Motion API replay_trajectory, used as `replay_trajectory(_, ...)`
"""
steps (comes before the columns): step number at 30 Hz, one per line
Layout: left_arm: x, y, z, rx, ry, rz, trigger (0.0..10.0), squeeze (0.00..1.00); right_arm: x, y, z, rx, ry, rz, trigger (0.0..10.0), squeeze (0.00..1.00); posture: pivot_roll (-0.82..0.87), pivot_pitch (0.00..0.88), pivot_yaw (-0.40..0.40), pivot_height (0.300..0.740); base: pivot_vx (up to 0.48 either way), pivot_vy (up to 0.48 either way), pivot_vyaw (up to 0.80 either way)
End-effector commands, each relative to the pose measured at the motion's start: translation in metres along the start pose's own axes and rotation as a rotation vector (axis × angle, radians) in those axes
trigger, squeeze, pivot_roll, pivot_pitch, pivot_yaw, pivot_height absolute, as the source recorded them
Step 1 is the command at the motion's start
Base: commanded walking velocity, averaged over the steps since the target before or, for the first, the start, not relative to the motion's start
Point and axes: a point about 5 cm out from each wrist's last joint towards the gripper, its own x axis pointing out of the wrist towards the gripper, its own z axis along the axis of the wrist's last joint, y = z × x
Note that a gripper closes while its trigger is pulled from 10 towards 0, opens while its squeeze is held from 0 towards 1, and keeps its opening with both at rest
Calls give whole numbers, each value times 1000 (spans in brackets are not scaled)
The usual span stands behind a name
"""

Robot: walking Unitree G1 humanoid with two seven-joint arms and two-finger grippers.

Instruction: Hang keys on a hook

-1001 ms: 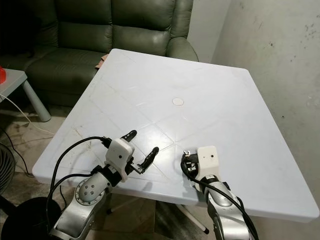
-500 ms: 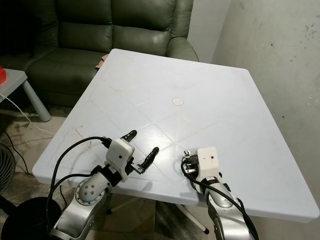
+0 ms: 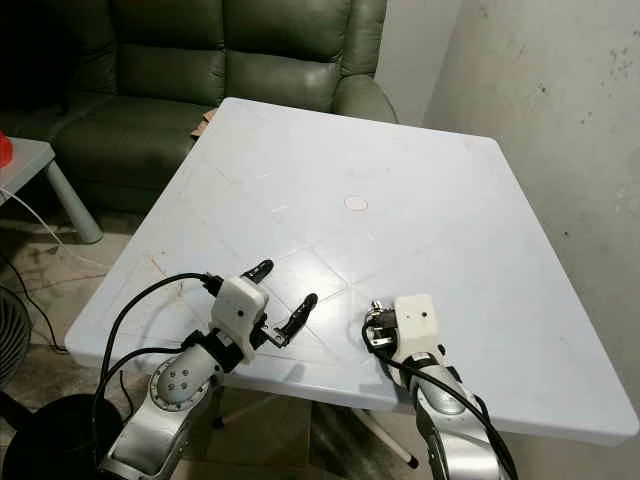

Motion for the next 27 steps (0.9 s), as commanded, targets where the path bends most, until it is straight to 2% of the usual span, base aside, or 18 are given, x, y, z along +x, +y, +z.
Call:
replay_trajectory(1, 3, -2, 3, 9, -15, -7, 10000, 0, 0, -3, -6, -17, 36, -21, 0, 0, 6, 55, -107, 711, 0, 0, 0)
replay_trajectory(11, 5, -1, 4, 3, -19, -4, 10000, 0, -1, -6, 0, -19, -6, -42, 0, 0, 5, 56, -107, 711, 0, 0, 0)
replay_trajectory(15, 5, -1, 4, -2, -18, -4, 10000, 0, -2, -10, 10, 38, -91, -30, 0, 0, -1, 57, -104, 711, 0, 0, 0)
replay_trajectory(17, 6, 0, 5, -6, -19, 1, 10000, 0, -4, -14, 18, 137, -143, -14, 0, 0, -1, 57, -104, 711, 0, 0, 0)
replay_trajectory(18, 6, 0, 5, -6, -19, 1, 10000, 0, -4, -14, 18, 137, -143, -14, 0, 0, -1, 57, -104, 711, 0, 0, 0)
replay_trajectory(20, 9, 7, 7, -16, -25, 31, 10000, 0, -7, -21, 31, 231, -256, -3, 0, 0, -5, 54, -100, 711, 0, 0, 0)
replay_trajectory(21, 9, 7, 7, -16, -25, 31, 10000, 0, -7, -21, 31, 231, -256, -3, 0, 0, -5, 54, -100, 711, 0, 0, 0)
replay_trajectory(23, 12, 14, 8, -32, -30, 68, 10000, 0, -9, -24, 39, 251, -335, -4, 0, 0, -6, 46, -96, 711, 0, 0, 0)
replay_trajectory(27, 19, 34, 14, -57, -45, 162, 10000, 0, -11, -24, 51, 248, -424, 8, 0, 0, -9, 38, -91, 711, 0, 0, 0)
